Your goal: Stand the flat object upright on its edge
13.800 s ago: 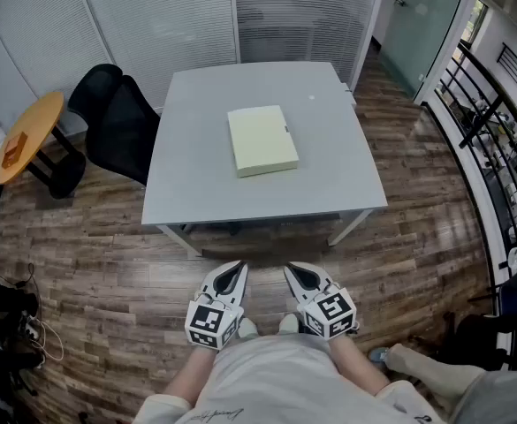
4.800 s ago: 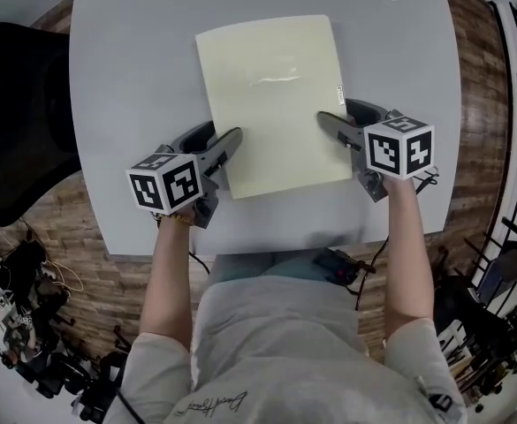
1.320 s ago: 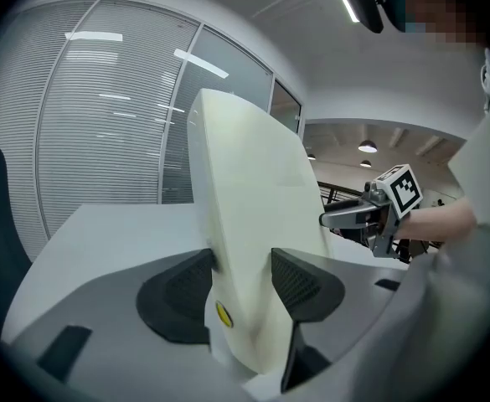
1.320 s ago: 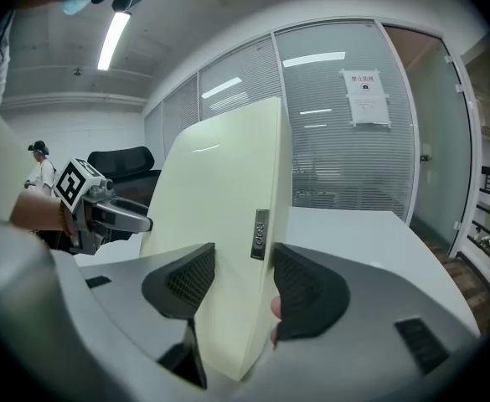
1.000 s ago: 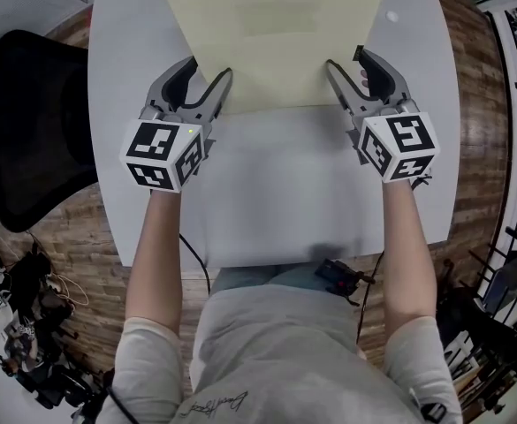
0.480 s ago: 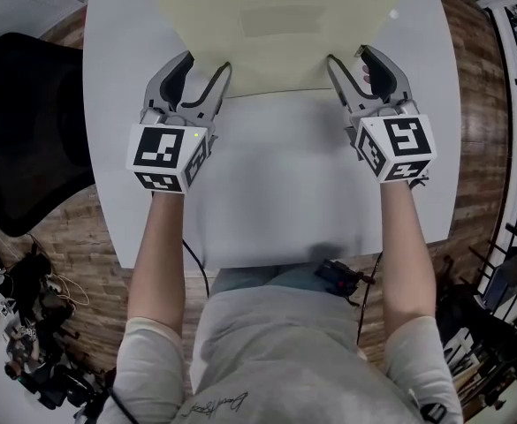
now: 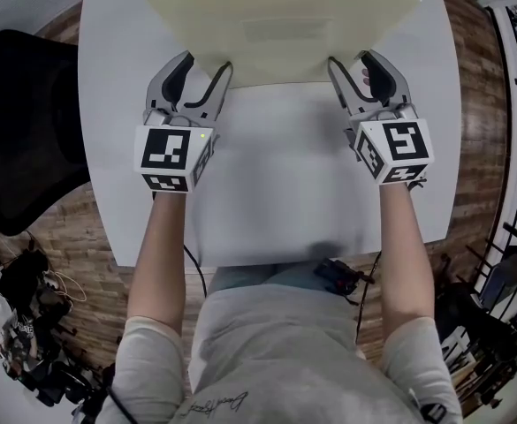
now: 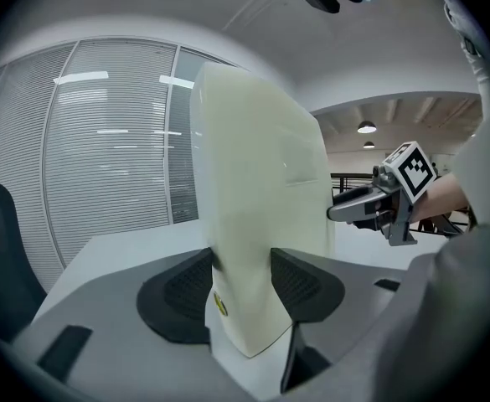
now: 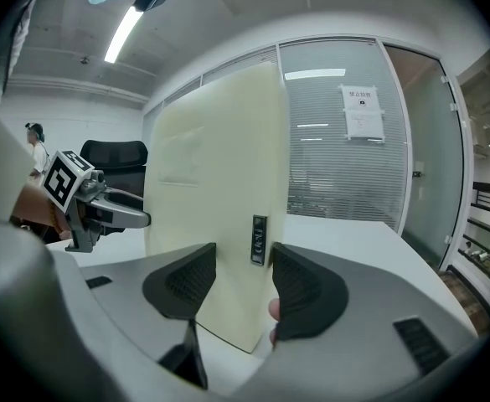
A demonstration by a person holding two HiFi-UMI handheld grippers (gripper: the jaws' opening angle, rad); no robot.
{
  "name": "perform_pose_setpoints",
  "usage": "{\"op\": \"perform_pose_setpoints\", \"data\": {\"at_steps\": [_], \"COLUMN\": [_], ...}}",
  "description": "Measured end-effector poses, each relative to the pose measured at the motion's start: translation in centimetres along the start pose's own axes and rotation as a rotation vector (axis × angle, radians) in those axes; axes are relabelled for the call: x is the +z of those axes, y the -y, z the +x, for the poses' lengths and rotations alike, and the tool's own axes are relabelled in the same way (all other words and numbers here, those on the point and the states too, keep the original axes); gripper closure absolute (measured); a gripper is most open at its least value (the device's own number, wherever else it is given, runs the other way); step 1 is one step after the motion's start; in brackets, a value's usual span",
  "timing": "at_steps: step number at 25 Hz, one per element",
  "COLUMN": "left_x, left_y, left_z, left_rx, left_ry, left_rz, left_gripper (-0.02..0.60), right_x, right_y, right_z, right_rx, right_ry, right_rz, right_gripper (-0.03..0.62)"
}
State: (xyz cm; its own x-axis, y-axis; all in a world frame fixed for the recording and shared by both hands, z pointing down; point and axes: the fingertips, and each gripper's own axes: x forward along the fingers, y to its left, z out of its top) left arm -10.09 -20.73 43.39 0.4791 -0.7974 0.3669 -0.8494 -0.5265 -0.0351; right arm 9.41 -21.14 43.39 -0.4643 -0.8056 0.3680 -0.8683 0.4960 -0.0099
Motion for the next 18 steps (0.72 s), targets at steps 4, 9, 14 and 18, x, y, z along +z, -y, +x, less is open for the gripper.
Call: {"op": "perform_pose_setpoints", "data": {"at_steps": [4, 9, 14, 18], "left_x": [-0.1, -0.6, -1.1, -1.5], "left_y": [0.1, 0.4, 0.5, 0.6], "left_z": [-0.2, -0.8, -1.3, -1.6], "left_rx": [0.001, -0.004, -0.001, 0.003], "left_ry": [-0.009, -0.016, -0.029, -0.037], "left_rz": [-0.009, -0.003, -0.007, -0.014], "left_gripper": [0.350, 0.351, 0.353, 0.354], "right_x": [-0.1, -0.6, -1.0, -1.3], "right_y": [-0.1, -0.6, -1.1, -1.3], "right_z": [-0.1, -0.7, -1.0, -1.1], "right_rx": [0.017, 0.021, 0.033, 0.041], "right_ry": [-0.016, -0.026, -0.039, -0.049], "right_rz": [0.006, 0.011, 0.007, 0.006], "right_gripper": [0.367, 0.370, 0.374, 0.375]}}
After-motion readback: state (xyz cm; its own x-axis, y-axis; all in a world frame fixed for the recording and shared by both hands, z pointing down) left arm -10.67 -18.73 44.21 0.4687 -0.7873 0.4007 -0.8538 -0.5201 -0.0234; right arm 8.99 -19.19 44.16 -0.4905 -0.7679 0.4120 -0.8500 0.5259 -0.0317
